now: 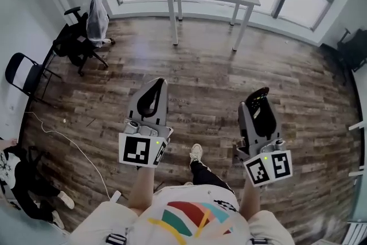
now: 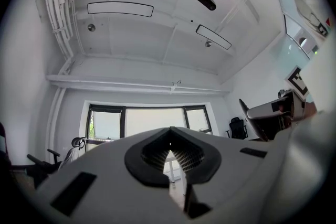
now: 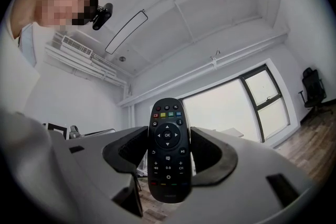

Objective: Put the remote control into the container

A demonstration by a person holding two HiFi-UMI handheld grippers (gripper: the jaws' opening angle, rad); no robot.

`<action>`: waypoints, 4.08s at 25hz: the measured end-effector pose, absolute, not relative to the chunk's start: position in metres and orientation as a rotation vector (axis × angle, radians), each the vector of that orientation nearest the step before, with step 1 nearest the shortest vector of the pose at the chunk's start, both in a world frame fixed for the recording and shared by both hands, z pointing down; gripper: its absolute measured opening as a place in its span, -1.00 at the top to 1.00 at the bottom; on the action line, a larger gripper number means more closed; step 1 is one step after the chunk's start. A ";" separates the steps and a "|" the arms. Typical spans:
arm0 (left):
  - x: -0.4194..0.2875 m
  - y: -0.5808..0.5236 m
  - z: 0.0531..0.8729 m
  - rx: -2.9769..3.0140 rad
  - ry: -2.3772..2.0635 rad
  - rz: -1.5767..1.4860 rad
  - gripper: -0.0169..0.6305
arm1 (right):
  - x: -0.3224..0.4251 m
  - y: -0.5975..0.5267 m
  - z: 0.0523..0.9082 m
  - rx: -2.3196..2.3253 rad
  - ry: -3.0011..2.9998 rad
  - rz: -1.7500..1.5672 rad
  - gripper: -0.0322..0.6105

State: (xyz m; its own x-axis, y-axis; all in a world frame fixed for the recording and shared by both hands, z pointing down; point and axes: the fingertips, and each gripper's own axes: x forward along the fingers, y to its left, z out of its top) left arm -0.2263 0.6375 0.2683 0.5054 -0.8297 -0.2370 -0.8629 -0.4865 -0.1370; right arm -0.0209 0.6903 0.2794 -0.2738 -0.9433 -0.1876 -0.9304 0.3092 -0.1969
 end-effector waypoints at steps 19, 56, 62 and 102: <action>-0.165 0.466 0.246 -2.475 1.424 0.124 0.93 | 0.026 0.505 0.280 -1.634 2.384 -0.119 0.11; -0.157 0.116 0.258 -2.595 1.383 0.224 0.93 | 0.027 0.180 0.272 -1.805 2.365 -0.072 0.11; -0.151 0.092 0.264 -2.604 1.398 0.211 0.93 | 0.038 0.157 0.275 -1.822 2.360 -0.074 0.11; -0.054 -0.193 0.263 -2.550 1.470 0.101 0.93 | 0.138 -0.152 0.300 -1.748 2.418 -0.172 0.11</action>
